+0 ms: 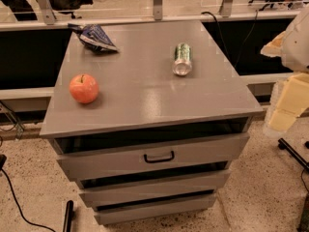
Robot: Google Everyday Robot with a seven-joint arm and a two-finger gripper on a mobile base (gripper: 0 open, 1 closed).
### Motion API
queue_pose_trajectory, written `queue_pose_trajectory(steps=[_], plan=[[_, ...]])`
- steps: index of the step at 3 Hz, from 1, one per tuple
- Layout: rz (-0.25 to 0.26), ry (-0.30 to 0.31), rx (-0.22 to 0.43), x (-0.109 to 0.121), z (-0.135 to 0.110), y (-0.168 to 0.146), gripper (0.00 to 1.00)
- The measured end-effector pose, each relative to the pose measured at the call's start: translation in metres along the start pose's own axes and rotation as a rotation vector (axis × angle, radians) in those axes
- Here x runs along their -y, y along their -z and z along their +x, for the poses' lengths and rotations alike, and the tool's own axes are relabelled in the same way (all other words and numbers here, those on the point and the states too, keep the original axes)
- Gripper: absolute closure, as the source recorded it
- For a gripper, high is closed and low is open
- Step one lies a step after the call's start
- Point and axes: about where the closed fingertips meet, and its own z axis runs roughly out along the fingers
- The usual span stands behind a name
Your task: Place green can upright
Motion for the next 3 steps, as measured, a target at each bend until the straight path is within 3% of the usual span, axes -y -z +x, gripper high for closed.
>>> queue_pose_trajectory(steps=[2,3], plan=[[0.016,-0.001,0.018,0.009,-0.003,0.000,0.00],[0.055,-0.028,0.063,0.047,-0.014,-0.010,0.00]])
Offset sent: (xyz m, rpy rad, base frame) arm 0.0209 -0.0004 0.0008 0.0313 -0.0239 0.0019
